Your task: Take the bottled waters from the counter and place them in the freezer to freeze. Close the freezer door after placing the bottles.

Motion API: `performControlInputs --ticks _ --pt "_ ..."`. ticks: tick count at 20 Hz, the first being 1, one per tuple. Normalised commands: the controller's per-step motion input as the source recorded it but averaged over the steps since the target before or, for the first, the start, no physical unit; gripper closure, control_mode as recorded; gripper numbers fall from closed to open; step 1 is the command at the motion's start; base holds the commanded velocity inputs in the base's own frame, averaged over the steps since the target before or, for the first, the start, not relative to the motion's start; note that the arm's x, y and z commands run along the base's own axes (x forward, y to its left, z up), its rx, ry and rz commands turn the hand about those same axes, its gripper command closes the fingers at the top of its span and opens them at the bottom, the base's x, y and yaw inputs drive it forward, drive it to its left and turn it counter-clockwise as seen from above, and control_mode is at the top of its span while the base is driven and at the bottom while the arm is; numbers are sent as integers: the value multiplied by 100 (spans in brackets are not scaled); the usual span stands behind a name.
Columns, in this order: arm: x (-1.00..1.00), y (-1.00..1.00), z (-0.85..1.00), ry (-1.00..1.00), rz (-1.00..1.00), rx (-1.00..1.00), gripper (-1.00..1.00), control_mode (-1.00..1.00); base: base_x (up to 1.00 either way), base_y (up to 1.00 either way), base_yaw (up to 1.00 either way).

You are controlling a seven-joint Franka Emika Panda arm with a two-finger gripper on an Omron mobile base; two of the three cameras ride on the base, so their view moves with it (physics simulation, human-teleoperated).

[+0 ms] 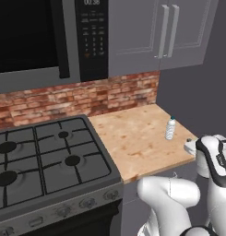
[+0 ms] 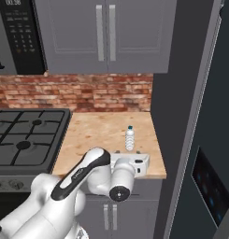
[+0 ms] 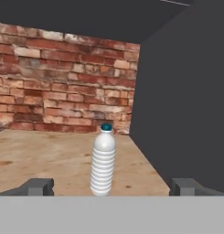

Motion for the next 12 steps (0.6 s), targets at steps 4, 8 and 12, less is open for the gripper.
performControlInputs --ticks 4,8,12 --pt "10 0 -3 11 5 0 -100 -100 0 0 0" --pt "5 0 -8 13 5 0 -100 -100 0 0 0" --pt "3 0 -6 5 4 0 -100 -100 0 0 0"
